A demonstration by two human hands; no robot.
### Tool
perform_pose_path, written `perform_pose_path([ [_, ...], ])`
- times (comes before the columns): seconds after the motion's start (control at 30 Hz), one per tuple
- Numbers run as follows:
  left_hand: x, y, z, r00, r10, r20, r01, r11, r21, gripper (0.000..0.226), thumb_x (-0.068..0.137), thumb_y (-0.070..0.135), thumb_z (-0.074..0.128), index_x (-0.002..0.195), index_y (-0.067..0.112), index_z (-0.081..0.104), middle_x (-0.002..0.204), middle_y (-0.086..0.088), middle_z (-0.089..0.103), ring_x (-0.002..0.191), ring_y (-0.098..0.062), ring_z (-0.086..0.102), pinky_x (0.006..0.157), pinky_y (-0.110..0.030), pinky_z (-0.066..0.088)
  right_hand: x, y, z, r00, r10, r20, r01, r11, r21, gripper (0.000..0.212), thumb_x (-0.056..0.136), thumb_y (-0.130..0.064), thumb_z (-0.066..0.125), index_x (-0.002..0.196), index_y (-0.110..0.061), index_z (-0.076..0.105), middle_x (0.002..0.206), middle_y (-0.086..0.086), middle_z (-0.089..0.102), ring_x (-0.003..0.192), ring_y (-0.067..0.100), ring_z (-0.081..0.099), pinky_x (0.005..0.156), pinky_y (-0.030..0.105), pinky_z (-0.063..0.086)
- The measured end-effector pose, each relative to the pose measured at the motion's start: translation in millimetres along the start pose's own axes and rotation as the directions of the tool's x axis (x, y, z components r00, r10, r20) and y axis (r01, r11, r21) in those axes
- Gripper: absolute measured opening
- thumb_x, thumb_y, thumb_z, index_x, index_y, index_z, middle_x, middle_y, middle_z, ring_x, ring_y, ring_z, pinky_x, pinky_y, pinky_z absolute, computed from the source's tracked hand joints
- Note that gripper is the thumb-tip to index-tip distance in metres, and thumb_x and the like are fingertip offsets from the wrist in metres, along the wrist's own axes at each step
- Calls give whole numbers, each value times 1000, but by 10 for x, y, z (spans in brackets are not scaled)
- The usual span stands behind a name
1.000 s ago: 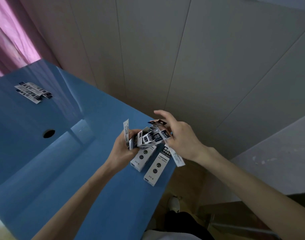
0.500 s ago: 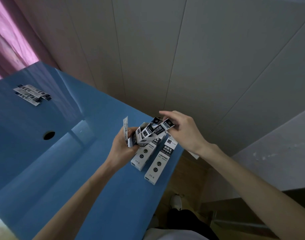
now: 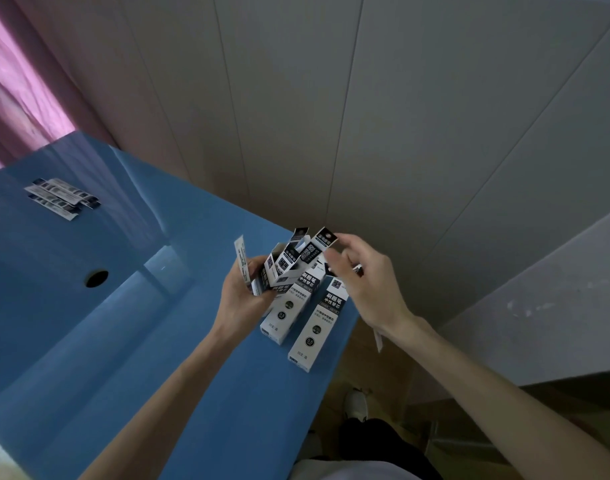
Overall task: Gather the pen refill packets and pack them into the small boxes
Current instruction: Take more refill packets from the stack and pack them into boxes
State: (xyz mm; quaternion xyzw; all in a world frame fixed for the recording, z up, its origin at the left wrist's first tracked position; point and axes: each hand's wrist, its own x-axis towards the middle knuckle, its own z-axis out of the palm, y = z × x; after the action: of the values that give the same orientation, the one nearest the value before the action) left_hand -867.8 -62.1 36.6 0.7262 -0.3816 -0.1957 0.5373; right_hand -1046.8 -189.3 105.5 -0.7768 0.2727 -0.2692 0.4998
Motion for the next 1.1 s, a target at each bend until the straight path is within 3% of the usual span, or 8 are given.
perform_pose_path([
  [0.07, -3, 10, -3, 1000, 8, 8, -8, 1000, 1, 45, 77, -5, 77, 109, 27, 74, 94, 13, 68, 95, -13, 67, 79, -34, 55, 2, -14, 46, 1000, 0, -28, -1, 999, -36, 62, 90, -57, 67, 135, -13, 60, 73, 0, 67, 72, 11, 68, 82, 15, 51],
  [0.17, -1, 3, 21, 1000, 13, 14, -14, 1000, 28, 46, 77, -5, 75, 111, 25, 73, 94, 10, 70, 95, -12, 67, 78, -31, 52, 81, -10, 162, 984, -49, -173, 48, 999, -12, 23, 96, -35, 72, 111, -18, 74, 80, -7, 72, 77, 15, 69, 74, 37, 58],
  [0.23, 3, 5, 48, 1000, 14, 18, -14, 999, 35, 48, 76, -8, 72, 112, 24, 73, 96, 8, 71, 96, -13, 68, 78, -30, 52, 115, 30, 238, 978, -68, -198, 63, 997, -33, 14, 98, -27, 70, 104, -18, 78, 87, -10, 75, 81, 13, 70, 72, 40, 59],
  [0.5, -13, 17, 67, 1000, 5, 10, -6, 996, 86, 48, 74, -5, 70, 114, 22, 71, 100, 4, 69, 96, -10, 66, 76, -17, 49, 232, 186, 319, 999, 44, 1, -42, 964, -263, 24, 100, -35, 58, 108, -23, 78, 89, -11, 77, 76, 6, 69, 68, 39, 56],
  [0.63, 1, 20, 57, 999, -34, 17, 32, 996, 88, 46, 69, 14, 69, 115, 22, 69, 100, 6, 70, 96, -8, 67, 74, -17, 49, 211, 134, 205, 993, 97, -69, -102, 992, -76, 34, 104, -37, 43, 109, -22, 74, 80, 0, 74, 70, 18, 67, 67, 40, 53],
  [0.73, -3, 34, 82, 999, -32, 16, 30, 994, 104, 46, 73, 5, 71, 117, 20, 69, 101, 6, 68, 96, -7, 64, 73, -12, 47, 281, 50, 150, 978, 143, -150, -123, 984, 132, 31, 100, -14, 46, 107, -14, 75, 71, -19, 67, 61, 1, 56, 62, 20, 43],
  [0.8, -8, 29, 87, 999, -32, 22, 29, 992, 124, 49, 76, -3, 70, 118, 22, 68, 102, 7, 66, 97, -6, 63, 76, -14, 48, 360, -75, 96, 958, 191, -214, -115, 939, 323, 30, 99, 0, 48, 106, -10, 75, 73, -6, 65, 56, 2, 49, 55, 15, 40],
  [1.1, -45, 25, 105, 999, -22, 48, 14, 989, 145, 50, 78, -3, 69, 118, 27, 66, 104, 15, 67, 99, -4, 64, 73, -12, 49, 639, -457, -60, 871, 293, -394, 10, 792, 610, 19, 99, -3, 59, 115, -10, 64, 89, 7, 66, 60, 15, 64, 51, 24, 51],
])
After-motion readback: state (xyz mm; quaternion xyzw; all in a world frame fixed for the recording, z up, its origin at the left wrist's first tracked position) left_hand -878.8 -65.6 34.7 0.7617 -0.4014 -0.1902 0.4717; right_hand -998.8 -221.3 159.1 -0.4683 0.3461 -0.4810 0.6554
